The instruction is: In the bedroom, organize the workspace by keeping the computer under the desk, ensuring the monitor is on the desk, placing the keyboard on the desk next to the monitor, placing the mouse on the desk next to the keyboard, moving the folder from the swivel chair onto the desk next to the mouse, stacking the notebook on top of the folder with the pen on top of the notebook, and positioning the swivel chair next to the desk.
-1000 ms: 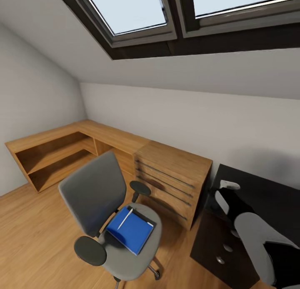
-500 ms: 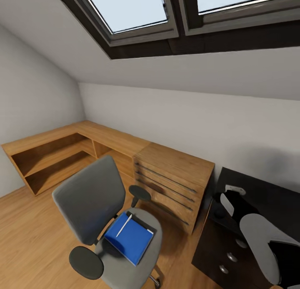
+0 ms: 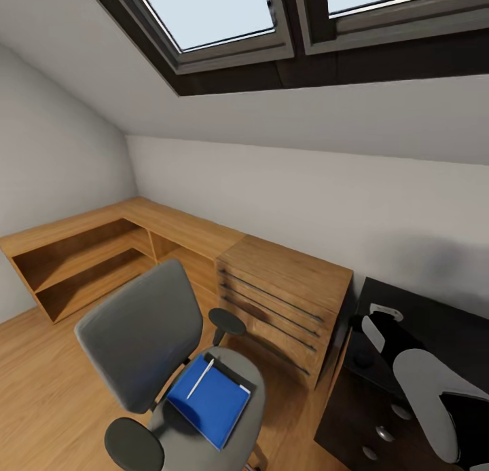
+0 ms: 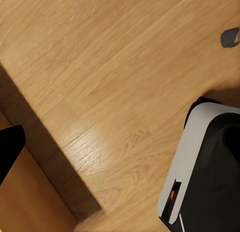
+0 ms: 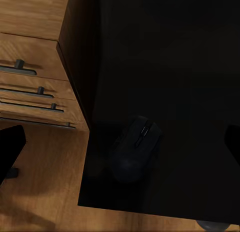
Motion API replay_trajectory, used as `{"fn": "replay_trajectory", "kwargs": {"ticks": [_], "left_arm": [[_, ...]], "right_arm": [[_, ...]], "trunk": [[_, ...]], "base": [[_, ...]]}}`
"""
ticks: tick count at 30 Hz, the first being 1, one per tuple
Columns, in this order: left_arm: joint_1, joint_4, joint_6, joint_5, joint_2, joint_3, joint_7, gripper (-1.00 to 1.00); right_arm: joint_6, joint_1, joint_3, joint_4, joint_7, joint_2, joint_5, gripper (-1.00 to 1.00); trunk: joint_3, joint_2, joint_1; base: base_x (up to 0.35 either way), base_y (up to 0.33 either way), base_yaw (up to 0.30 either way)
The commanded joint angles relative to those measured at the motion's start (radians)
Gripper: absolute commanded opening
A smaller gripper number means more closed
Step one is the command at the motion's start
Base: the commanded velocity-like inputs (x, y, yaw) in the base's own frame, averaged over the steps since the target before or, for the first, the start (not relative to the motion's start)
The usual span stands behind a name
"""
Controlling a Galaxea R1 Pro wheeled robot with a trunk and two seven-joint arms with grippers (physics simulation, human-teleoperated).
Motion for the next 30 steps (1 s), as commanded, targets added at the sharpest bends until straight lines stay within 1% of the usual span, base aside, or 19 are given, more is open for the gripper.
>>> {"fn": "replay_trajectory", "kwargs": {"ticks": [1,9,20,25,30], "left_arm": [[0.0,-0.001,-0.001,-0.002,0.0,0.008,-0.007,1.0],[0.0,-0.001,-0.002,-0.002,0.003,0.008,-0.007,1.0],[0.0,-0.002,-0.004,0.001,0.006,0.01,-0.004,1.0],[0.0,-0.002,-0.006,0.002,0.008,0.01,0.002,1.0],[0.0,-0.003,-0.005,0.002,0.019,0.01,0.004,1.0]], "right_arm": [[0.004,0.0,0.0,-0.002,-0.006,0.0,-0.012,1.0],[0.01,0.0,-0.004,0.001,-0.006,-0.002,-0.018,1.0],[0.037,0.0,-0.004,0.002,-0.007,-0.014,-0.021,1.0],[0.035,0.0,-0.004,0.001,-0.009,-0.015,-0.02,1.0],[0.039,0.0,-0.008,0.001,-0.012,-0.018,-0.02,1.0]], "trunk": [[-0.001,-0.001,0.0],[-0.001,-0.001,0.0],[-0.001,-0.001,0.0],[-0.017,-0.036,0.02],[-0.033,-0.071,0.039]], "base": [[0.011,0.0,0.0],[0.003,0.0,0.0],[0.0,0.0,0.0],[0.0,0.0,0.0],[0.0,0.0,0.0]]}}
